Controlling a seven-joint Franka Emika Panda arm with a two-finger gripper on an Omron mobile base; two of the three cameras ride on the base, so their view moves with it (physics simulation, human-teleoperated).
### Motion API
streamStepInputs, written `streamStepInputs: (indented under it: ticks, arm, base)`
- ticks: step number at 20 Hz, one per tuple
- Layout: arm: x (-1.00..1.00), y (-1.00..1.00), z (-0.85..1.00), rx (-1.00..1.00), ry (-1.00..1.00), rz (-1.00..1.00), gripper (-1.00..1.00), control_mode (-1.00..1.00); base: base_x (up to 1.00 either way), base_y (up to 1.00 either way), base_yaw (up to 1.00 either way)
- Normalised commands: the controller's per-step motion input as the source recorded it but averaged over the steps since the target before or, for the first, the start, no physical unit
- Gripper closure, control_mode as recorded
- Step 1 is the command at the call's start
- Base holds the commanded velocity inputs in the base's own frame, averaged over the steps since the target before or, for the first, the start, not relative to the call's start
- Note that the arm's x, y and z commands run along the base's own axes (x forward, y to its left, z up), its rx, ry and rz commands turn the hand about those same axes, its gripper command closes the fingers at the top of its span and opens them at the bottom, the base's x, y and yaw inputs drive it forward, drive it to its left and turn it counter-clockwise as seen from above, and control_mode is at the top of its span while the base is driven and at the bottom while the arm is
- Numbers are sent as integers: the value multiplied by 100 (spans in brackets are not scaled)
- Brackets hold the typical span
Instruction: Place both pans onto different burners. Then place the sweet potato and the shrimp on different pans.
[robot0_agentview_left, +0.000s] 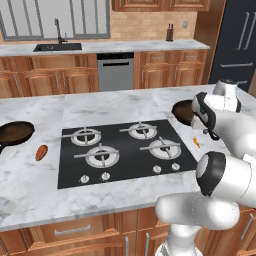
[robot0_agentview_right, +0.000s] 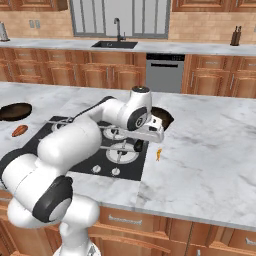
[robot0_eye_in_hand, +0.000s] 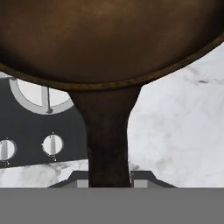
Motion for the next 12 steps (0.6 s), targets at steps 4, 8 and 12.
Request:
streamStepInputs:
  ticks: [4, 8, 12]
  arm:
    - [0, 62, -1, 0, 10, 42, 100, -100]
    - [0, 48, -9, 0, 12, 33, 100, -100]
    - [9, 11, -30, 0, 11, 23, 100, -100]
  base:
    - [0, 0, 0]
    - [0, 0, 0]
    - [0, 0, 0]
